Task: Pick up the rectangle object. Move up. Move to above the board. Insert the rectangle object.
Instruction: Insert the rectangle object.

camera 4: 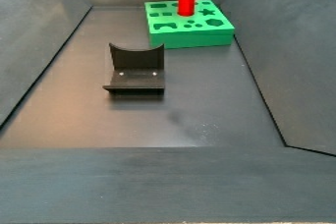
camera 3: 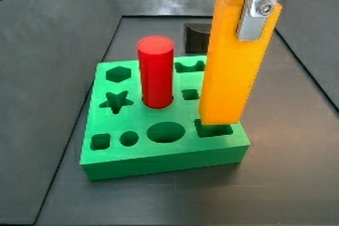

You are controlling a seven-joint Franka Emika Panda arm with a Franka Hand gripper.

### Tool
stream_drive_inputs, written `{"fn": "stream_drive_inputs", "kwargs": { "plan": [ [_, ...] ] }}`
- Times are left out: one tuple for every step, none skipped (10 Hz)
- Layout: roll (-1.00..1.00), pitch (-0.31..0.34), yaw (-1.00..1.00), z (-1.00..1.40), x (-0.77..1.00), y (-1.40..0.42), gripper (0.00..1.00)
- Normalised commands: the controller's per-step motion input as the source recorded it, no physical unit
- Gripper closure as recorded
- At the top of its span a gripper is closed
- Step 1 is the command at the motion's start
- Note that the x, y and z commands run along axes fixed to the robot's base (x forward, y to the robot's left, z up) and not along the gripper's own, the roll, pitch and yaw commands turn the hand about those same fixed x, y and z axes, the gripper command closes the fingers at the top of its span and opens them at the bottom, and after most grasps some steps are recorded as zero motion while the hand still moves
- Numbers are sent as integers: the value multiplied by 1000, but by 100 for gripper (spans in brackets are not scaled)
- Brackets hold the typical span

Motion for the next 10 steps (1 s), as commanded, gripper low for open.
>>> {"fn": "stream_drive_inputs", "kwargs": {
  "plan": [
    [0,0,-823,-200,306,46,100],
    [0,0,-134,0,0,-3,100],
    [6,0,0,-169,0,0,100],
    [20,-139,237,-494,-429,71,100],
    [9,-143,603,-623,-243,34,100],
    [0,-179,774,-640,-160,0,100],
    [0,-97,706,-463,0,-43,100],
    [-21,-69,771,-531,220,-37,100],
    [-84,-9,611,-454,529,0,100],
    [-54,0,506,-420,686,0,100]
  ]
}}
